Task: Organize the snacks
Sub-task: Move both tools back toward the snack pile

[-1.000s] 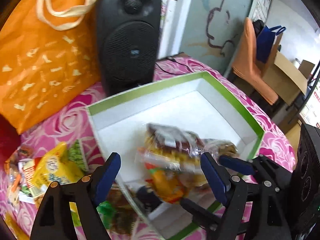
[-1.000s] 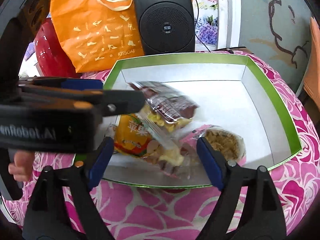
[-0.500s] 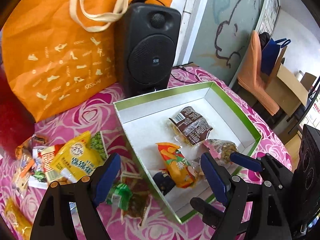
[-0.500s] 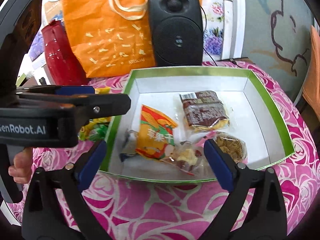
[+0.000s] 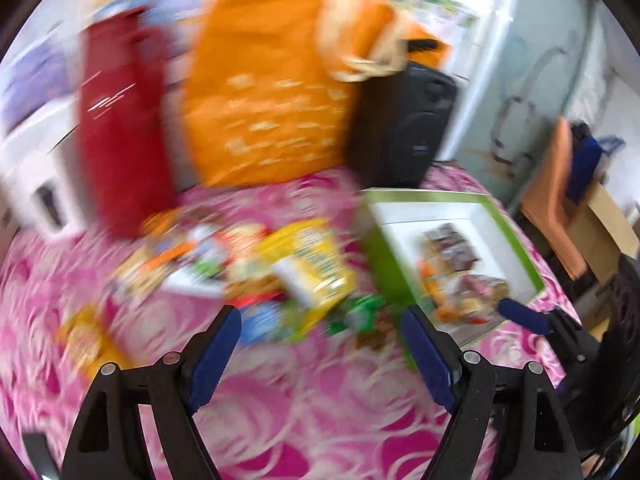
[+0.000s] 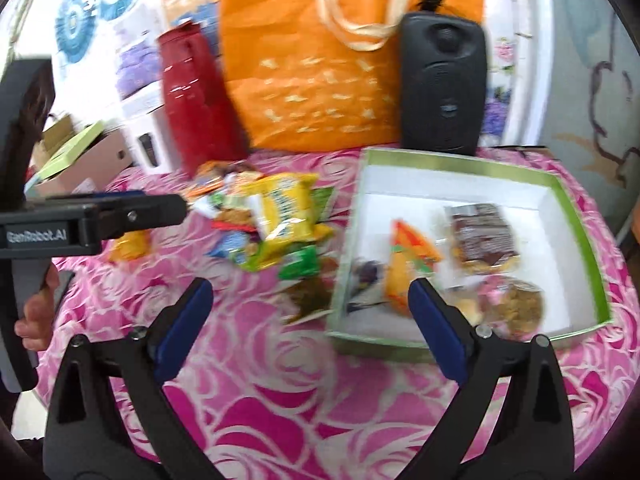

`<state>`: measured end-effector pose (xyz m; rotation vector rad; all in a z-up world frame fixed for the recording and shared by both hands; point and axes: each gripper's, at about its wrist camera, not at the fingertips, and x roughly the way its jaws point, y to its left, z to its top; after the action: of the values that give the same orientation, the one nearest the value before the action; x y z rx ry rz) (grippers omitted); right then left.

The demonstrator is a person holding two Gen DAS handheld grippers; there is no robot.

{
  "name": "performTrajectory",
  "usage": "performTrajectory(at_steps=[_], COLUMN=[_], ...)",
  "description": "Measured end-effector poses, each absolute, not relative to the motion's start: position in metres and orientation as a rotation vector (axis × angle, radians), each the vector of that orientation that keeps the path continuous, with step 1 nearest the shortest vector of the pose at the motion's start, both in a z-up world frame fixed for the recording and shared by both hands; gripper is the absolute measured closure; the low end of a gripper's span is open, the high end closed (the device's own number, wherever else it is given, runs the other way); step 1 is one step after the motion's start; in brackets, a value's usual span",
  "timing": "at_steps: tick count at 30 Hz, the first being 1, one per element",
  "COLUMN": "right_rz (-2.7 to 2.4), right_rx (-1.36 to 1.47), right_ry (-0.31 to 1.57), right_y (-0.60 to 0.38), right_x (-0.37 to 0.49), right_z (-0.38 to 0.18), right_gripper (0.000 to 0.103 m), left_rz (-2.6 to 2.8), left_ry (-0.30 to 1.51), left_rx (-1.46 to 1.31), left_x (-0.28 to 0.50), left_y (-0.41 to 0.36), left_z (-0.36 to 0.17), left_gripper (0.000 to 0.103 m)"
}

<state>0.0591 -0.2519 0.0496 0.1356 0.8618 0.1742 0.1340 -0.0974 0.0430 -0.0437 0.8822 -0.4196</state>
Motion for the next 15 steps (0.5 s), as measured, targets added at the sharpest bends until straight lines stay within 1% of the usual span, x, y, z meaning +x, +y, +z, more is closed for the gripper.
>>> performTrajectory(at_steps=[8, 15], right_rz=[0.289, 0.353], right_rx=[0.130, 0.158], right_ry=[0.926, 0.973], right_y=[-0.206, -0.177], right_x=[0.073, 0.099], right_z=[0.029, 0.013], right_gripper=[0.005, 0.006], left_rz=[-0.207, -0.137], left_ry=[0.906, 0.917], left_rx=[-0.159, -0.245], left_x=[0.114, 0.117], left_y=[0.008, 0.061], left_z=[0.001, -0.019], left_gripper=[0.019, 0.020])
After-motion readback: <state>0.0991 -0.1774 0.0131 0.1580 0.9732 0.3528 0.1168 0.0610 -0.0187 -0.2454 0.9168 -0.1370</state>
